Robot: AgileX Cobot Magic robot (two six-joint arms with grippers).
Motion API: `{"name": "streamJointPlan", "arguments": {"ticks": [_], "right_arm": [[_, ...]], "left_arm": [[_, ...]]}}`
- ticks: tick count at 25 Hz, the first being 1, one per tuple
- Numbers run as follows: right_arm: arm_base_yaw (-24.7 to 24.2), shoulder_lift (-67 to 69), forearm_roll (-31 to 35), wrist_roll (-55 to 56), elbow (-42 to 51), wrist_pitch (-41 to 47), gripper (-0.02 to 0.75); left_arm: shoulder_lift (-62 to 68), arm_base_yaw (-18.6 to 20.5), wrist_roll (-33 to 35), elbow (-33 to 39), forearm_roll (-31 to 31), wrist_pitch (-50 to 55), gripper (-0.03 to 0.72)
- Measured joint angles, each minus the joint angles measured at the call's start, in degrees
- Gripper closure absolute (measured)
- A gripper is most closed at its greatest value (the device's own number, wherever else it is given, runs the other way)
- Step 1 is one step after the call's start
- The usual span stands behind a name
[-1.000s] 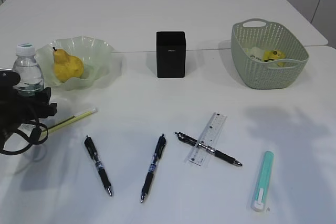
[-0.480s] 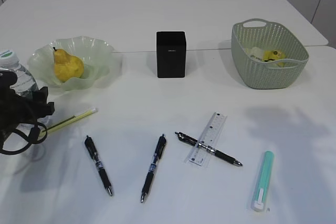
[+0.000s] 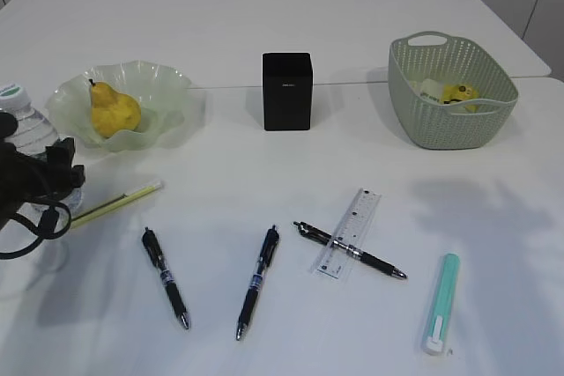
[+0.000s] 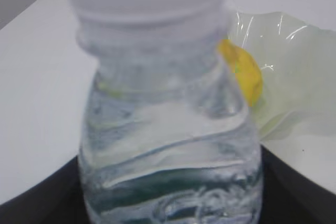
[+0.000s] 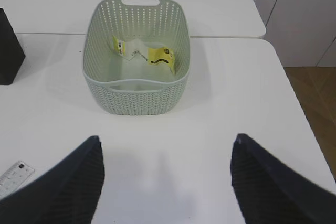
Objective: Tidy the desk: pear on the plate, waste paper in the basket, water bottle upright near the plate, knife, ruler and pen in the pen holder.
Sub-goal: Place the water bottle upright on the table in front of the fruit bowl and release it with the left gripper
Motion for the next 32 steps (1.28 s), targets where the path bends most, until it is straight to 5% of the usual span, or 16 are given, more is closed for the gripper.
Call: {"name": "streamJointPlan", "arguments": {"ticks": [32], "right_arm": [[0.0,0.0,0.0,0.0,0.0,0.0,0.152]], "left_arm": [[-14.4,-0.2,0.0,2.2,0.3,0.0,0.136]]}}
